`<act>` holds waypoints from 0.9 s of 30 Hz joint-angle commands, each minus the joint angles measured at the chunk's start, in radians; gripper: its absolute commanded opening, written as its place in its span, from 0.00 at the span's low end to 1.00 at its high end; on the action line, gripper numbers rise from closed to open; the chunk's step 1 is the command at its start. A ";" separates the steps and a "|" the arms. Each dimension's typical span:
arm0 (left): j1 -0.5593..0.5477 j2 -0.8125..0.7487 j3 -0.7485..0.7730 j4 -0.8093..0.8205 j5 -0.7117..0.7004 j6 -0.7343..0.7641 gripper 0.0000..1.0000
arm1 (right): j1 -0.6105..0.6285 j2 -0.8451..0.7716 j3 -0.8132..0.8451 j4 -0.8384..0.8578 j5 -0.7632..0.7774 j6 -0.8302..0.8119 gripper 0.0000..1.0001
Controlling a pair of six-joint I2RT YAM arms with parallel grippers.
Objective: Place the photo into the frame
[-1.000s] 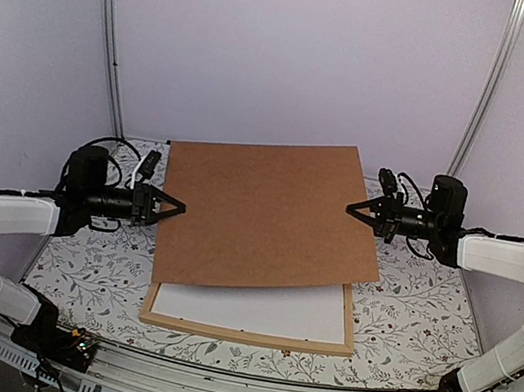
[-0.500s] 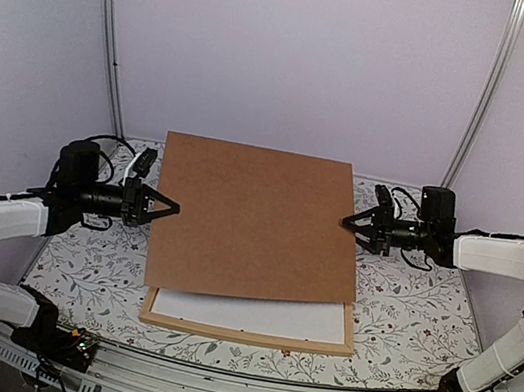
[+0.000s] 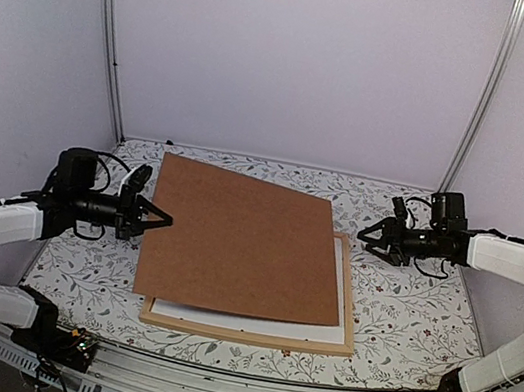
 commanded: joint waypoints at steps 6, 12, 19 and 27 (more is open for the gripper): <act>0.008 0.072 0.008 0.134 0.093 -0.083 0.00 | -0.019 -0.033 0.025 -0.077 0.053 -0.065 0.59; 0.007 0.145 0.039 0.119 0.114 -0.071 0.00 | -0.022 -0.022 0.042 -0.096 0.060 -0.085 0.59; 0.005 0.222 0.071 0.130 0.147 -0.059 0.00 | -0.024 -0.003 0.041 -0.093 0.058 -0.096 0.59; 0.002 0.290 0.098 0.131 0.160 -0.041 0.00 | -0.023 0.011 0.026 -0.080 0.053 -0.100 0.59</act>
